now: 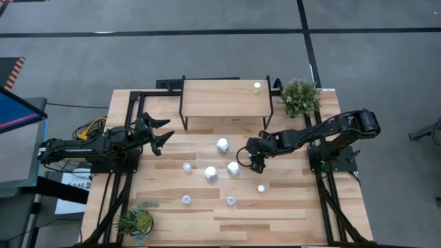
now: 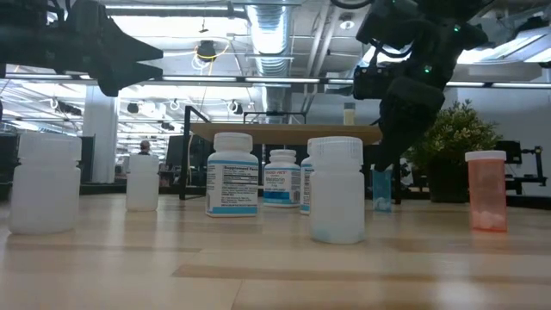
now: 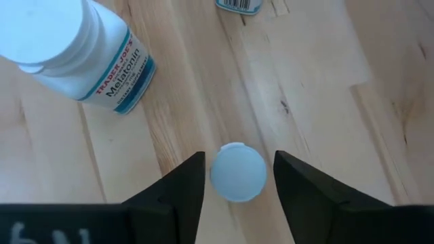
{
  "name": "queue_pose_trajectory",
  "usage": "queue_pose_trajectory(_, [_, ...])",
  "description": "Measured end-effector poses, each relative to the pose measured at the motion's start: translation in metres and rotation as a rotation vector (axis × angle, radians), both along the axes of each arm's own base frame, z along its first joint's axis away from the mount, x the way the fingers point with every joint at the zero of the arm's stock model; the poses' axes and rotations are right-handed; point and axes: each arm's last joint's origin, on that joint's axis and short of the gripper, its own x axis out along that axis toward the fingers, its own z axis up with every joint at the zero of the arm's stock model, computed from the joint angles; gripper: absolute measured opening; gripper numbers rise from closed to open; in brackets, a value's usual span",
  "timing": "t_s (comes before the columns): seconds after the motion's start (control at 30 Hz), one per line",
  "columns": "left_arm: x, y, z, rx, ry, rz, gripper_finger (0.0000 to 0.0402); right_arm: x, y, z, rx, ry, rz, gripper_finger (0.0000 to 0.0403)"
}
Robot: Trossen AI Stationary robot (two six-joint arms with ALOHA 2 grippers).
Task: Pick and place medicine bottles onto shelf by color
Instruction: Put the blue medicine bottle on the shelf
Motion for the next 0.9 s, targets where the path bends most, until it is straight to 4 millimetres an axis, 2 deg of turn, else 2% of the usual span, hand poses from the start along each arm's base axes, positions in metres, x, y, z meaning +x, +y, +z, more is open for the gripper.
queue_pose_trajectory(0.37, [0.0, 0.0, 0.0, 0.0, 0.0, -0.001, 0.0261, 0.001, 0.0, 0.001, 0.017, -0.011, 0.002, 0.0118])
queue_pose_trajectory(0.5, [0.0, 0.0, 0.0, 0.0, 0.0, 0.0, 0.0261, 0.002, 0.001, 0.006, 0.04, -0.016, -0.015, 0.0108])
queue_pose_trajectory(0.7, [0.0, 0.0, 0.0, 0.0, 0.0, -0.001, 0.0261, 0.01, -0.007, 0.035, 0.036, 0.008, -0.038, 0.0119])
queue_pose_trajectory(0.9, [0.0, 0.0, 0.0, 0.0, 0.0, -0.001, 0.0261, 0.022, -0.027, 0.094, 0.015, -0.015, -0.066, 0.0121])
